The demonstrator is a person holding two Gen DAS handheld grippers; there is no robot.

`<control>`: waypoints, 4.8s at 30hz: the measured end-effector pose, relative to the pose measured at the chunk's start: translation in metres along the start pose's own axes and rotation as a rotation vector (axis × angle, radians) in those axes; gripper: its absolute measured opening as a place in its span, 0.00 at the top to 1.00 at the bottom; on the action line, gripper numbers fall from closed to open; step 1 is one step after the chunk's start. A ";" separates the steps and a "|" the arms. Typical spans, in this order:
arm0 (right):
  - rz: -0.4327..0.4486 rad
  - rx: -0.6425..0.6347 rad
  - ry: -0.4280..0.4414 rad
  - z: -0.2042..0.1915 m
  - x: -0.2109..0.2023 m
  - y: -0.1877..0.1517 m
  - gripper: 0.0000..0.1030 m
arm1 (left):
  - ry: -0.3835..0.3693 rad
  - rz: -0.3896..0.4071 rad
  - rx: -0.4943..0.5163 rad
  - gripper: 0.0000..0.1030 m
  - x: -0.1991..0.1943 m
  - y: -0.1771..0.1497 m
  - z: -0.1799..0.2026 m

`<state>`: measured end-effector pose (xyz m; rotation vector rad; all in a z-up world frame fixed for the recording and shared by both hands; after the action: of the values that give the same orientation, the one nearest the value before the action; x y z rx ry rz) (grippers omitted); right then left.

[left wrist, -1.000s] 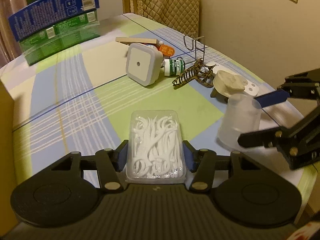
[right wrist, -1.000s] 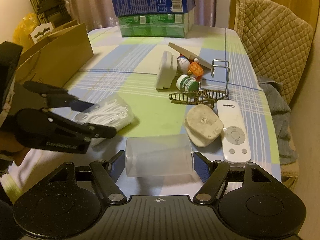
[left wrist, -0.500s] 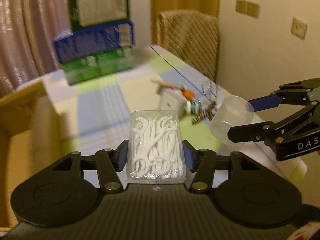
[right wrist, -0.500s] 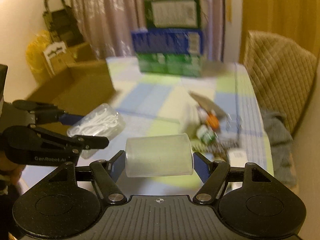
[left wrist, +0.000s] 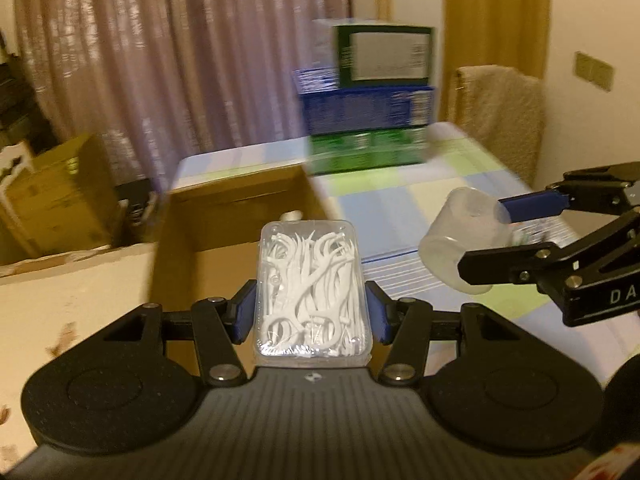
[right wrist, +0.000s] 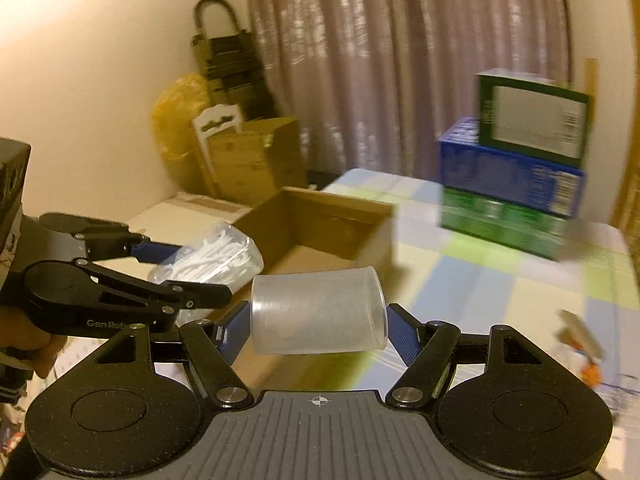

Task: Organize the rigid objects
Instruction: 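Carry the cup and floss box into the cardboard box while both tools open to release, then grasp the white plug with the left tool, then grasp the white Midea remote with the right tool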

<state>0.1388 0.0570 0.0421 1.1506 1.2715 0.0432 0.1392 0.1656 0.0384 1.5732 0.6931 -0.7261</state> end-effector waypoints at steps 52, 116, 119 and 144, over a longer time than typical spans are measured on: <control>0.039 0.088 -0.177 -0.007 -0.029 -0.027 0.24 | -0.078 0.064 -0.069 0.34 -0.029 -0.005 0.008; -0.168 0.450 -0.426 0.313 -0.099 -0.246 0.43 | -0.394 -0.004 0.343 0.43 0.182 -0.003 0.401; -0.170 0.454 -0.428 0.316 -0.099 -0.248 0.43 | -0.374 0.001 0.385 0.54 0.191 -0.002 0.408; -0.236 0.360 -0.418 0.332 -0.004 -0.212 0.44 | -0.296 -0.055 0.171 0.55 0.170 -0.022 0.282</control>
<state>0.2714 -0.2615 -0.1477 1.2241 1.0515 -0.5941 0.2089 -0.1064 -0.1346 1.5613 0.4663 -1.0576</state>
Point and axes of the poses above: each gripper's, at about its wrist camera, not at the fingertips, and x roughly the way its jaws point, z to its right, y to its top, the point moved 8 cm from there along x, roughly the way its jaws point, and after that the axes turned 11 degrees about -z, right-handed, at the moved point
